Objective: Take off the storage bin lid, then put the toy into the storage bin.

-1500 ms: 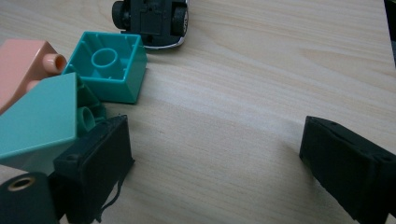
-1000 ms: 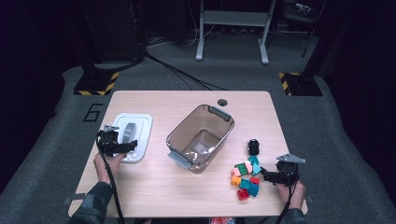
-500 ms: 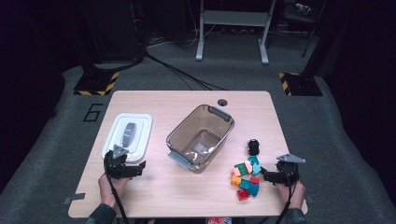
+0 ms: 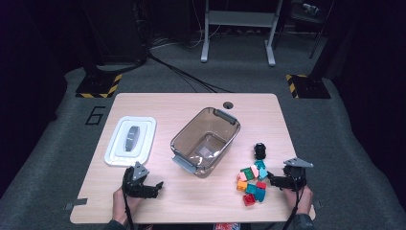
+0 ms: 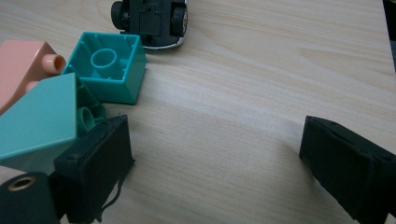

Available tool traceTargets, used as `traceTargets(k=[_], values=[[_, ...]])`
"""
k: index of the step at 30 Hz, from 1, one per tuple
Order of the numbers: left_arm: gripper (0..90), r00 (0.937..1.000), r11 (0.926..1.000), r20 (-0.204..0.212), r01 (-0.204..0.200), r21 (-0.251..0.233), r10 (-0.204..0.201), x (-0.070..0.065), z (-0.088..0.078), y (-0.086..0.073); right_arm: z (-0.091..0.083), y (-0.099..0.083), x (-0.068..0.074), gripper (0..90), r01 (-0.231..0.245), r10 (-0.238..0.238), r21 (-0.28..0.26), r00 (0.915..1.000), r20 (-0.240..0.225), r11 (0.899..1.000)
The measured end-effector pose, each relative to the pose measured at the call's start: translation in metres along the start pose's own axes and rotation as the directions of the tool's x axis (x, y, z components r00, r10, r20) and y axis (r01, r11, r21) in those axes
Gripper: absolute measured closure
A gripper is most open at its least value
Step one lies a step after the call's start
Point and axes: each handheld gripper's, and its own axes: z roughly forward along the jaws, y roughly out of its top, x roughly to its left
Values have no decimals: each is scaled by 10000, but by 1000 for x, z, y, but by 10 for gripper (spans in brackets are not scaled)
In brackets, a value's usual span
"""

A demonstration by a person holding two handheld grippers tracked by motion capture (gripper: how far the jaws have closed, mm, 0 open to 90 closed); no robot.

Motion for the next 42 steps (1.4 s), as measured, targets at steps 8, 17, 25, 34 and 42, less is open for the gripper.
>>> traceTargets(k=[8, 17, 25, 34, 42], values=[[34, 9996, 9991, 246, 106, 399, -116, 1, 4, 1, 0, 0, 1, 85, -1, 1, -8, 10000, 47, 10000], [29, 9991, 9990, 354, 211, 396, -225, 2, 7, 3, 0, -1, 1, 84, -8, 8, -14, 10000, 76, 10000], [29, 9992, 9987, 370, 139, 493, -157, 3, 7, 3, -2, 4, 0, 79, -297, 286, 412, 9992, 288, 9987], [29, 9990, 9985, 401, 161, 522, -182, 3, 6, 3, -16, 43, 7, 71, -487, 486, 181, 9988, 78, 9986], [29, 9991, 9986, 401, 141, 510, -161, 3, 7, 3, -12, 74, 10, 0, -822, 843, 411, 9951, -518, 9958]])
